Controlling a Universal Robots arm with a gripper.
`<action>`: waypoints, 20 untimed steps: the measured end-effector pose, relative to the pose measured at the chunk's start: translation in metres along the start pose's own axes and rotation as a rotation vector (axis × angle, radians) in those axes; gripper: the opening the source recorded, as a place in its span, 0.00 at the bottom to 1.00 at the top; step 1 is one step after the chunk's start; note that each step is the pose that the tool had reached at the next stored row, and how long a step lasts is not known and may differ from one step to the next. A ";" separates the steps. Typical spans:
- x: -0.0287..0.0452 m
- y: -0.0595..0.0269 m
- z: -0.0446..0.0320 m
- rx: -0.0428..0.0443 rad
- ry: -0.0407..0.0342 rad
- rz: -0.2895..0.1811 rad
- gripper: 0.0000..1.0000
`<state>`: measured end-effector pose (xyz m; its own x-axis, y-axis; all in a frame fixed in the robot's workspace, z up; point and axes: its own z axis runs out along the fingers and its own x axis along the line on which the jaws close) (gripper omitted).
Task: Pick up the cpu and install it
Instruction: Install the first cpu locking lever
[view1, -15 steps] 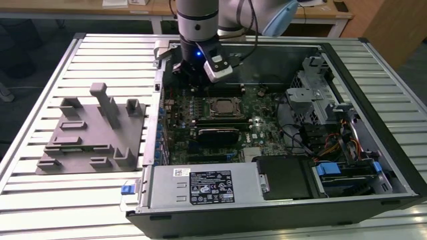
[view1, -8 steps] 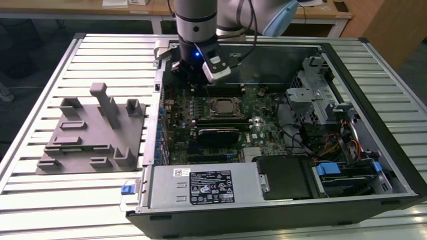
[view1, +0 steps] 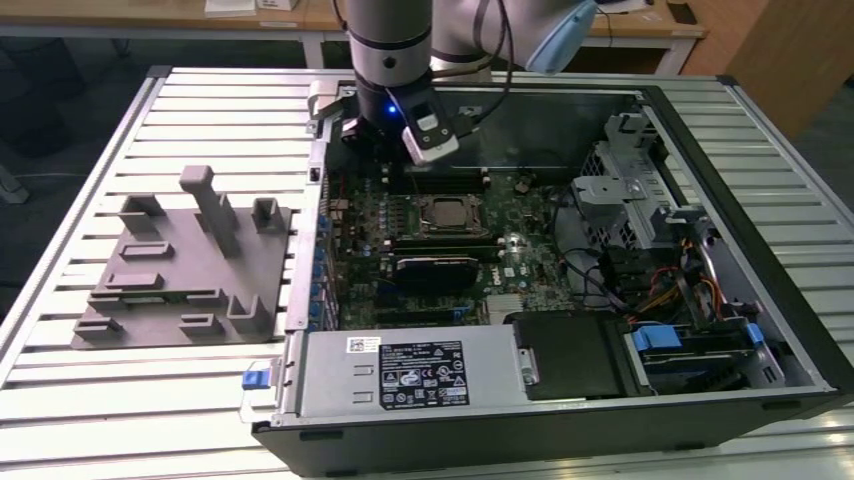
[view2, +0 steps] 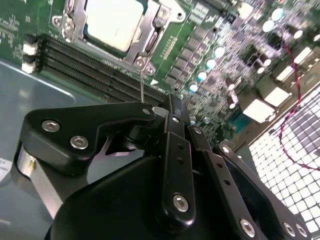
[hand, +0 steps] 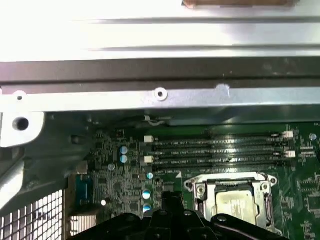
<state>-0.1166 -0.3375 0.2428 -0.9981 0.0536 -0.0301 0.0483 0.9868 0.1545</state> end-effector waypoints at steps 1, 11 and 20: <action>0.0001 0.0000 0.0000 -0.0100 0.0005 0.000 0.11; 0.0003 0.0000 0.0000 -0.0978 0.0047 0.004 0.11; -0.0050 0.0003 0.0002 -0.0983 0.0047 0.004 0.11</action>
<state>-0.1116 -0.3375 0.2428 -0.9981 0.0563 -0.0247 0.0484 0.9668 0.2508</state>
